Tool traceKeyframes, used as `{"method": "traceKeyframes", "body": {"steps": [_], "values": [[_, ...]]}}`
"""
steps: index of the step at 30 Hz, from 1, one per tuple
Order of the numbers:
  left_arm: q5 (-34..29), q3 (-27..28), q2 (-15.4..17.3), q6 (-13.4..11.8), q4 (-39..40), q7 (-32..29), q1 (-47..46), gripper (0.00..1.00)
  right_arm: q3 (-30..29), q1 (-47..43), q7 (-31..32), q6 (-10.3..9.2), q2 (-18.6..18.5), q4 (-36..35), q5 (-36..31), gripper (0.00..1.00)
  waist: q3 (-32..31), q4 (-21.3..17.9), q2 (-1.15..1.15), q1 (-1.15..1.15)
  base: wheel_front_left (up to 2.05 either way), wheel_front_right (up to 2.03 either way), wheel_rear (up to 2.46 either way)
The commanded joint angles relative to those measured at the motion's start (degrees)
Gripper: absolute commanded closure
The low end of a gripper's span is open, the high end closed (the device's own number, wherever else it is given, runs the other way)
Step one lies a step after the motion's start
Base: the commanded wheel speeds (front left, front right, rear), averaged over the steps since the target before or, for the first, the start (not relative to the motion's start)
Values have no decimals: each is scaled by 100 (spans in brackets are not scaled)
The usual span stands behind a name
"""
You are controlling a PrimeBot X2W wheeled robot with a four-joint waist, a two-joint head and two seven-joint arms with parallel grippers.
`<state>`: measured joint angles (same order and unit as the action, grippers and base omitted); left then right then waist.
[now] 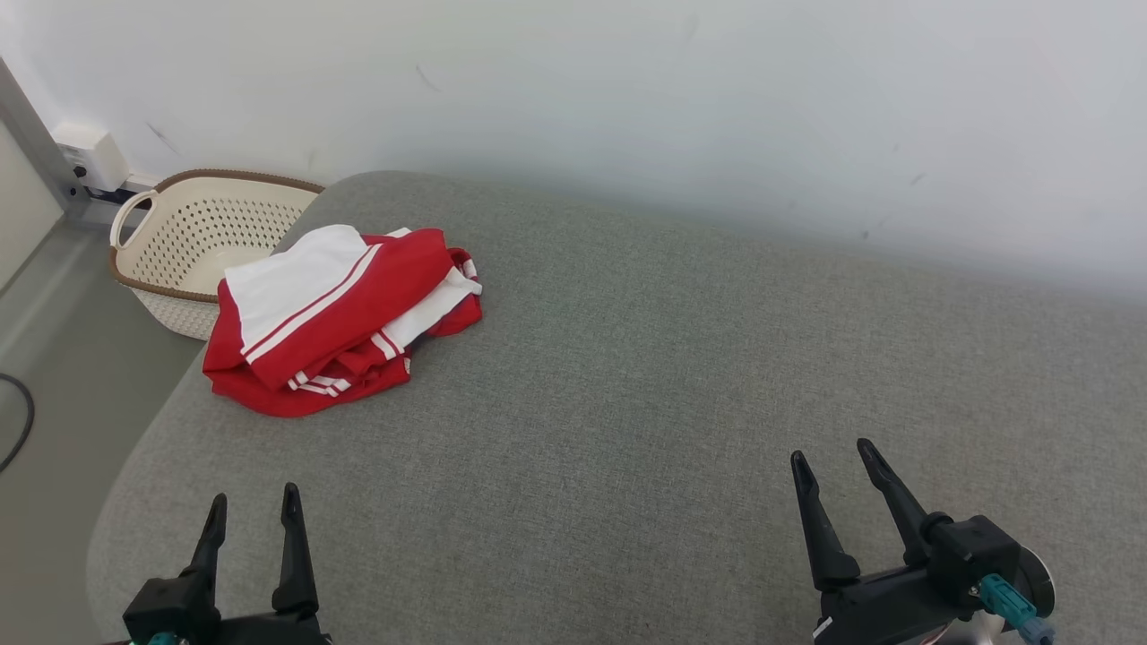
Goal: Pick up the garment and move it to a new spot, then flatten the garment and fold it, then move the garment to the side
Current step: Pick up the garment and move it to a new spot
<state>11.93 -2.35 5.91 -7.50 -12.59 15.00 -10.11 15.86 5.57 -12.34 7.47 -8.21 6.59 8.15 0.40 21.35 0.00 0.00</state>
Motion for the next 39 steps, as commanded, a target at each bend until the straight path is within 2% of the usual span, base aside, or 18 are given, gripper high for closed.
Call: {"method": "traceKeyframes", "body": {"steps": [1,13,19,23,28,35,36,39], "values": [[22,4,-3,-14,22,22,51,0,12,-26,-2,4,-16,0,17,0,2,3,0,0,0,0,0],[82,10,34,18,77,-1,-106,0,102,52,12,4,-83,-18,46,0,32,-52,0,0,0,0,0],[72,96,354,68,624,-334,-931,0,90,73,53,4,-110,-120,-4,0,181,-100,0,0,0,0,0],[144,193,665,191,600,-781,-1733,0,125,149,86,4,-156,-185,-16,0,334,-198,0,0,0,0,0],[335,263,1090,501,-243,-1527,-2711,0,191,275,102,4,-212,-256,-8,0,597,-410,0,0,0,0,0],[765,372,1390,837,-2022,-2438,-3585,0,272,454,114,4,-311,-298,-2,0,1023,-716,0,0,0,0,0],[765,372,1390,837,-2022,-2438,-3585,0,272,454,114,4,-311,-298,-2,0,1023,-716,0,0,0,0,0],[915,428,1524,949,-2678,-2739,-3814,0,306,518,141,4,-372,-309,-4,0,1212,-827,0,0,0,0,0]]}}
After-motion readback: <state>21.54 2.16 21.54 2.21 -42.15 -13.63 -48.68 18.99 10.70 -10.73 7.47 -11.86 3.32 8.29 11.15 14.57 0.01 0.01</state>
